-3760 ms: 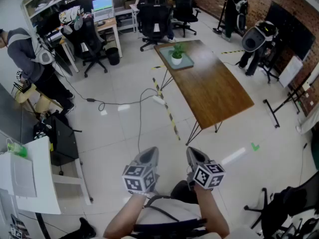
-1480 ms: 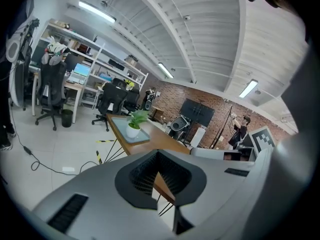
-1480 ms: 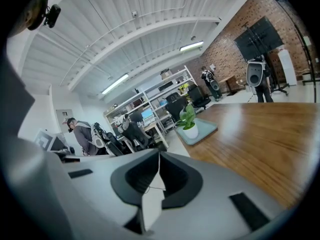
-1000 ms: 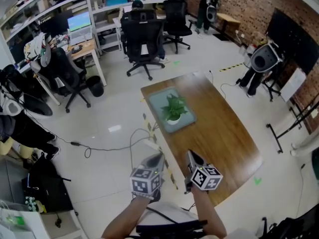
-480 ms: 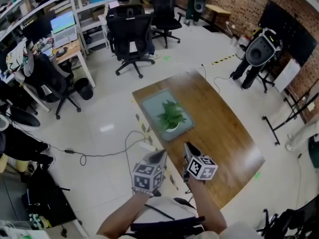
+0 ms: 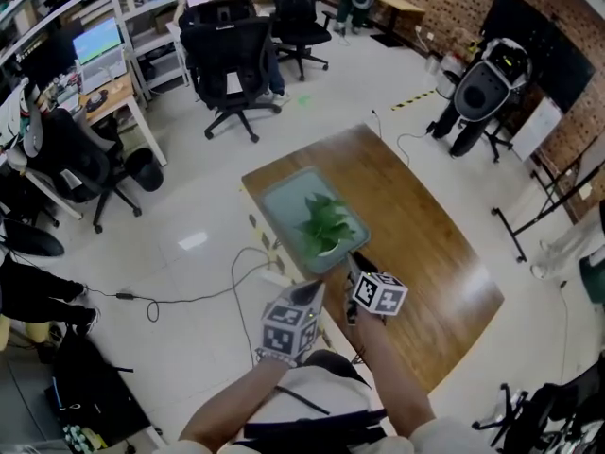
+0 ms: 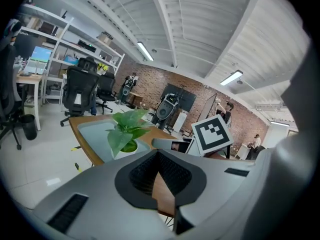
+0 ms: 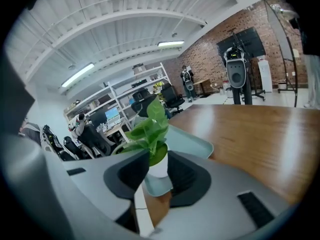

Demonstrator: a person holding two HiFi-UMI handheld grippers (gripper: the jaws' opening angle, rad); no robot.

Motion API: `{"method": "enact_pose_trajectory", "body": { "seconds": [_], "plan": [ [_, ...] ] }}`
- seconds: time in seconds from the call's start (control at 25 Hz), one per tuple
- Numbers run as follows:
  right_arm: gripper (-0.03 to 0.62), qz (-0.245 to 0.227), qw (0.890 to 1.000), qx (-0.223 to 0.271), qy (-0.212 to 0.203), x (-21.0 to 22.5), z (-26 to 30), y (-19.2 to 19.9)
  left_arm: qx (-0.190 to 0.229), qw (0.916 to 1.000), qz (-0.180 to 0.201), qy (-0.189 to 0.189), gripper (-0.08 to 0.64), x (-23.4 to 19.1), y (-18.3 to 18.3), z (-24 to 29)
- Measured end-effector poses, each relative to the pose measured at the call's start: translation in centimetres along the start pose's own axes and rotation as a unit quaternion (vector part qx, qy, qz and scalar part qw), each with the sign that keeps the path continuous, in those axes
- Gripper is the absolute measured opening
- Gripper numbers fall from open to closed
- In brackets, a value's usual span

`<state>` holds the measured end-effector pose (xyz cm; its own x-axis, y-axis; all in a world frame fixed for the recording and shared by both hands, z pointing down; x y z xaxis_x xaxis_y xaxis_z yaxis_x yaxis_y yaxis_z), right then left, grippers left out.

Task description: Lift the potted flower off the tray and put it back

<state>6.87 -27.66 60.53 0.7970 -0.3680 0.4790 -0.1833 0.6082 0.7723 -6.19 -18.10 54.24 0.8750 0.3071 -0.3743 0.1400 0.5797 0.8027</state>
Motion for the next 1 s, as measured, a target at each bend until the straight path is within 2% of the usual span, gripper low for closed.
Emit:
{"method": "enact_pose_trajectory", "body": {
  "seconds": [0.48, 0.92, 1.0],
  "plan": [
    [0.150, 0.051, 0.998, -0.015, 0.014, 2.3, 6.2, 0.6, -0.015, 0.9998, 0.000, 0.011, -0.005, -1.8, -1.0, 2.7],
    [0.147, 0.056, 0.998, -0.030, 0.017, 2.8, 8.2, 1.4, -0.026, 0.9995, 0.000, 0.018, -0.005, -2.3, -0.9, 3.0],
    [0.129, 0.054, 0.998, -0.032, 0.017, 2.8, 8.3, 1.4, -0.027, 0.9995, 0.000, 0.018, -0.006, -2.2, -0.9, 3.0]
  ]
}}
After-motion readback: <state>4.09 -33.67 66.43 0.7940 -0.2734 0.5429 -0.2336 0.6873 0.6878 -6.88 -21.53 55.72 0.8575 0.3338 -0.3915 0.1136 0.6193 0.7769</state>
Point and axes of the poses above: the fingertips, and each gripper's own axes: z forward along the fingers, x to its right, y out of its underside, the point moved 5 cm from there along -z, backward along the fingers, and after that the axes turned 8 degrees about -y, right-handed, at the moved point
